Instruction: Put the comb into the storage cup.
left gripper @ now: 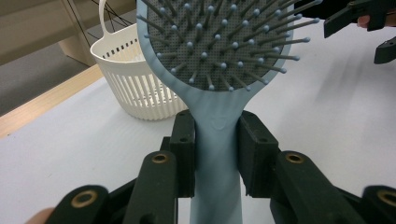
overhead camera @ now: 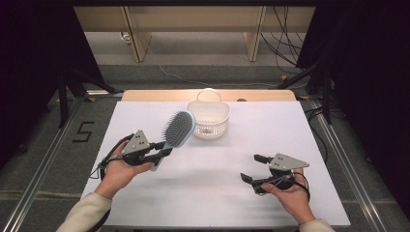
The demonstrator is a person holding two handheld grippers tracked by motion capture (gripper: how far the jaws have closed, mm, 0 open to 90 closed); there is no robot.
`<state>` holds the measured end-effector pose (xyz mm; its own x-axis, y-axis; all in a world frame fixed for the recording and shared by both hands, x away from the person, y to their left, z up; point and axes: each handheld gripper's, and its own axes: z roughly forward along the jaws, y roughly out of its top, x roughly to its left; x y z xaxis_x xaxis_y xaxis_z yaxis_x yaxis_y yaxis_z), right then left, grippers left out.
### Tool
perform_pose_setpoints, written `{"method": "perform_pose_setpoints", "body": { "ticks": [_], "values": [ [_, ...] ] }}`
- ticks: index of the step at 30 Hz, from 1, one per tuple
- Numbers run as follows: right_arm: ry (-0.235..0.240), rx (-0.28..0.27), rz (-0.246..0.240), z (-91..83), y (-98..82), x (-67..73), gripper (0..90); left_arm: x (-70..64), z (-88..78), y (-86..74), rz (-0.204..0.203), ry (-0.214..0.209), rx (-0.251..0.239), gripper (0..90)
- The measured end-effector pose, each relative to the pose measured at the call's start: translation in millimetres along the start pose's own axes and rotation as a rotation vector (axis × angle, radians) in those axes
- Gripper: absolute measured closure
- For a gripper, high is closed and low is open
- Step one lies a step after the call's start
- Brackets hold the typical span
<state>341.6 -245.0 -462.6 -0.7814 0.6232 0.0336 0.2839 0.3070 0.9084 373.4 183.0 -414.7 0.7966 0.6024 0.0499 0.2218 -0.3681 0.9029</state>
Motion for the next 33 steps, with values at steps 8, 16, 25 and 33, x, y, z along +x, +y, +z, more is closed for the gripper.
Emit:
{"method": "perform_pose_setpoints", "body": {
  "ticks": [8,16,25,33],
  "values": [
    [0.0,0.0,0.0,0.0,0.0,0.0,15.8,1.5,1.2,2.1,-0.002,0.0,-0.003,69.6],
    [0.0,0.0,0.0,-0.1,-0.1,-0.2,15.8,3.1,2.6,3.9,-0.003,0.001,-0.007,69.6],
    [0.0,0.0,-0.001,-0.2,0.0,-0.1,15.8,4.6,4.9,6.0,-0.006,0.006,-0.013,69.6],
    [0.0,0.0,0.0,-0.3,0.0,-0.2,15.8,5.2,6.6,7.9,-0.012,0.006,-0.016,69.6]
  ]
}}
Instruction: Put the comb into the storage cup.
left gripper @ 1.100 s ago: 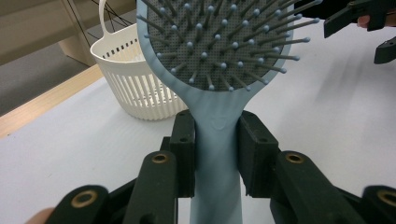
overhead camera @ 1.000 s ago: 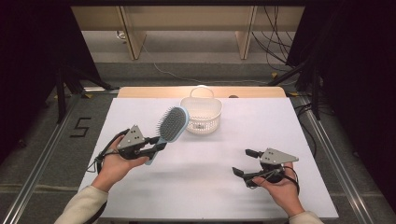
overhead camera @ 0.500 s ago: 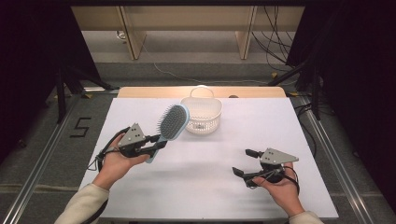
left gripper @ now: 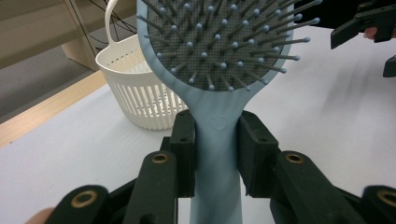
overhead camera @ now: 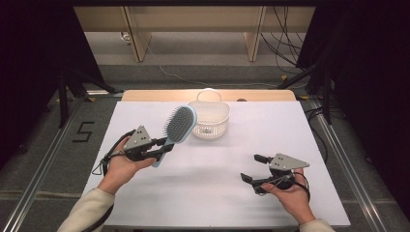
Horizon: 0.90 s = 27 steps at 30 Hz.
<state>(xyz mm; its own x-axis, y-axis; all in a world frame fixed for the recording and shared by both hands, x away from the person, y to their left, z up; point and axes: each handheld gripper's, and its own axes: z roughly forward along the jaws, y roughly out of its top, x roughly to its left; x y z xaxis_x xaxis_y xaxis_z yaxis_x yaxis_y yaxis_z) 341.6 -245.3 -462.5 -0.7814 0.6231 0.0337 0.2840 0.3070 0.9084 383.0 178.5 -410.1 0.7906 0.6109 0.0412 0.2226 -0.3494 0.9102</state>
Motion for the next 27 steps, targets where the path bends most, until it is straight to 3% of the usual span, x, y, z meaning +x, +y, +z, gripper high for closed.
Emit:
{"method": "perform_pose_setpoints", "body": {
  "ticks": [27],
  "values": [
    [0.0,0.0,0.0,0.2,-0.1,0.0,15.8,2.4,4.4,5.7,-0.001,0.0,-0.01,69.6]
  ]
}}
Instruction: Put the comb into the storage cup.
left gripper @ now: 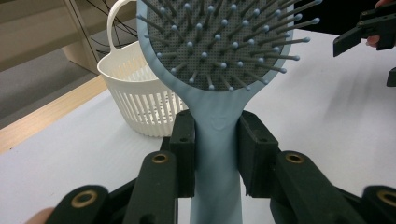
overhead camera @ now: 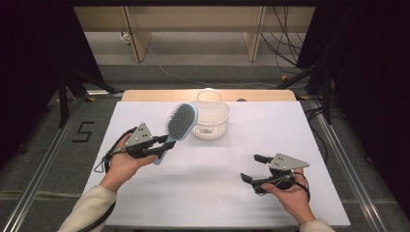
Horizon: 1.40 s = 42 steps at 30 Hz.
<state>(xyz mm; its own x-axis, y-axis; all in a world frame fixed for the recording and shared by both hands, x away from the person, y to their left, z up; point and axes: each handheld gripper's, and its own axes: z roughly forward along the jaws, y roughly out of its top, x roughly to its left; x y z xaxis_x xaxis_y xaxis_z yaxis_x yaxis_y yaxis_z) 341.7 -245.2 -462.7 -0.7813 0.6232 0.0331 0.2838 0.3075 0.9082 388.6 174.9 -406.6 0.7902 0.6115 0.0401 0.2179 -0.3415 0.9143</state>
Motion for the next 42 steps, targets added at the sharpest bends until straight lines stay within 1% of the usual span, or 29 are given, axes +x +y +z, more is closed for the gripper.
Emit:
{"method": "perform_pose_setpoints", "body": {
  "ticks": [42],
  "values": [
    [0.002,0.0,-0.001,-0.2,0.1,0.1,15.8,3.0,8.5,11.1,-0.003,-0.008,-0.022,69.6]
  ]
}}
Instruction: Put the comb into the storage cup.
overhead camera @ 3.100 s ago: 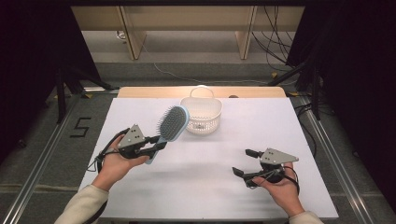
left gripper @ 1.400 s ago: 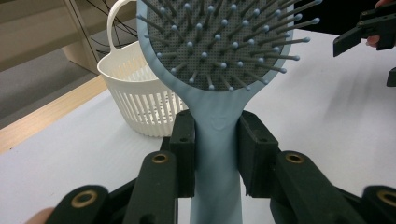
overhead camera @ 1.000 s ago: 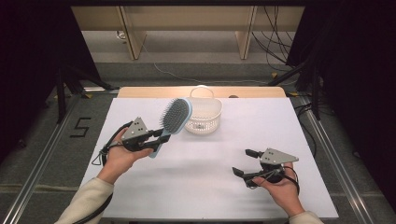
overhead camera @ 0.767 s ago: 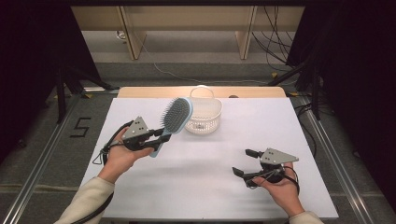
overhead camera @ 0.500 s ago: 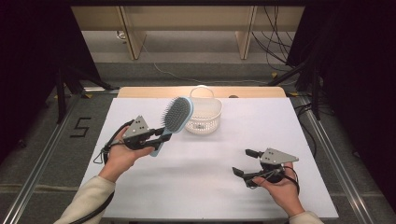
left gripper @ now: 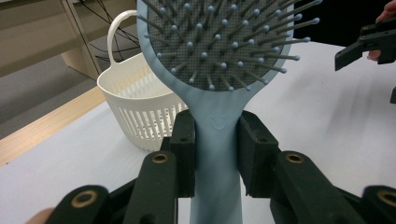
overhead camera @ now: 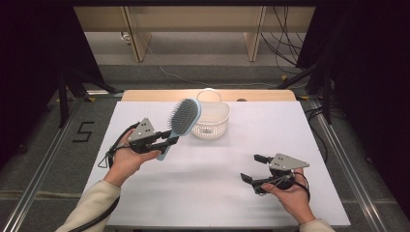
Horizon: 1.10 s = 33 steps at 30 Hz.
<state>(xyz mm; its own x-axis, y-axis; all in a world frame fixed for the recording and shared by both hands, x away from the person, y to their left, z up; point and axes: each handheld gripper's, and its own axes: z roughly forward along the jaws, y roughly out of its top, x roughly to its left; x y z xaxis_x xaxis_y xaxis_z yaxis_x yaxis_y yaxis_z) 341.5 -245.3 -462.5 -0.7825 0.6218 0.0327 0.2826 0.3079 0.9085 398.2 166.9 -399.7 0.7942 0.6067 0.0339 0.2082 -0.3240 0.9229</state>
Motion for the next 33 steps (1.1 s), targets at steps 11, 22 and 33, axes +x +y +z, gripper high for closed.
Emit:
{"method": "perform_pose_setpoints", "body": {
  "ticks": [11,22,33],
  "values": [
    [0.0,-0.001,-0.002,0.3,0.0,0.0,15.8,0.4,1.7,3.6,0.006,-0.003,-0.005,69.6],
    [-0.001,-0.001,-0.001,0.2,0.0,0.0,15.8,1.0,4.4,7.7,0.009,-0.006,-0.011,69.6],
    [0.001,-0.001,-0.001,0.8,-0.2,-0.2,15.8,1.3,6.2,10.9,0.011,-0.011,-0.016,69.6]
  ]
}}
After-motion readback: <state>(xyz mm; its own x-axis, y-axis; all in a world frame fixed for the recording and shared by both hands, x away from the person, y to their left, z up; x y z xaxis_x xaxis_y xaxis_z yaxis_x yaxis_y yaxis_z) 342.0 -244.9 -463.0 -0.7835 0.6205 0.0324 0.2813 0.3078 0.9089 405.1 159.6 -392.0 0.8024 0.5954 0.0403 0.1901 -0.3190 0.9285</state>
